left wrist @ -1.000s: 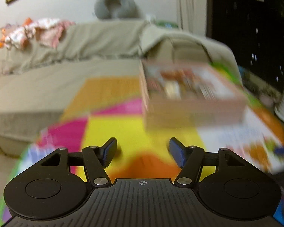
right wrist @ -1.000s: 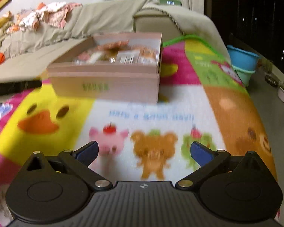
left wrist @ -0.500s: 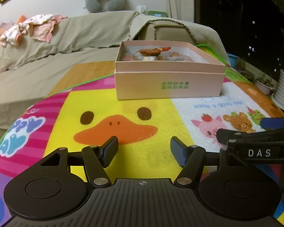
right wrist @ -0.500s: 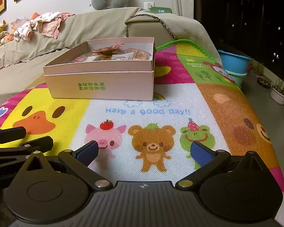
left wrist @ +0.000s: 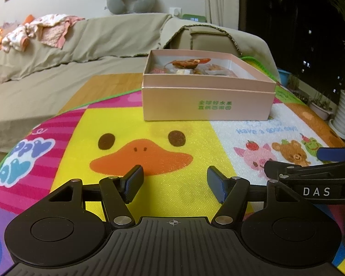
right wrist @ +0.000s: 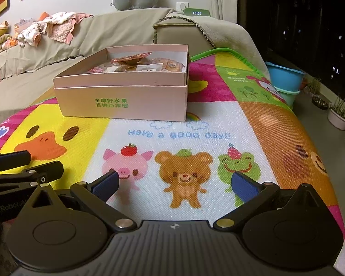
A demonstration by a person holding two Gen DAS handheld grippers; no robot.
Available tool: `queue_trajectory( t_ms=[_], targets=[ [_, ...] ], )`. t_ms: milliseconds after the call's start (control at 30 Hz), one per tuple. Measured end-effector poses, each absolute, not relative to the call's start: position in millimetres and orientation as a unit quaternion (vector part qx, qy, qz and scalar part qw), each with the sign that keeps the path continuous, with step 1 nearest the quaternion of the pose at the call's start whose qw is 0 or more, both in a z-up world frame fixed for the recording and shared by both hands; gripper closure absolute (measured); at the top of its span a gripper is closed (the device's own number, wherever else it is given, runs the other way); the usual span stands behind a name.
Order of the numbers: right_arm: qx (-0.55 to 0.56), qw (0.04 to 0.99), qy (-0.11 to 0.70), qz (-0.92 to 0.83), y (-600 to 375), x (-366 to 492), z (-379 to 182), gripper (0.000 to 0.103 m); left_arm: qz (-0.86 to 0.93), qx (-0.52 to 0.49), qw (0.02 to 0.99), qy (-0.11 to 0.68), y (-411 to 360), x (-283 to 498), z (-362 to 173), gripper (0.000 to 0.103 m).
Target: Organize objects
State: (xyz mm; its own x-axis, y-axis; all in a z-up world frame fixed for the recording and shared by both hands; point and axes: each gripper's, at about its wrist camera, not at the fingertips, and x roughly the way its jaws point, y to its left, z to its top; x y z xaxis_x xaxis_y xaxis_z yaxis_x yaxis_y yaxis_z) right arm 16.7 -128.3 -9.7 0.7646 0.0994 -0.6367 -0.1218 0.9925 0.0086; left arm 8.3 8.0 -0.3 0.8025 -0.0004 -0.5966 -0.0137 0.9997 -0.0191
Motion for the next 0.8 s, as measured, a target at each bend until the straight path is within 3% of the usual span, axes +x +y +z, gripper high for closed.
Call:
queue_trajectory(
  t_ms=[800],
  targets=[
    [-0.015,0.939,0.338,0.060,-129.5,17.2,-9.9,0.000,0.006,-0.002,0.949,0.314,6.8,7.3,-0.9,0.033]
  ],
)
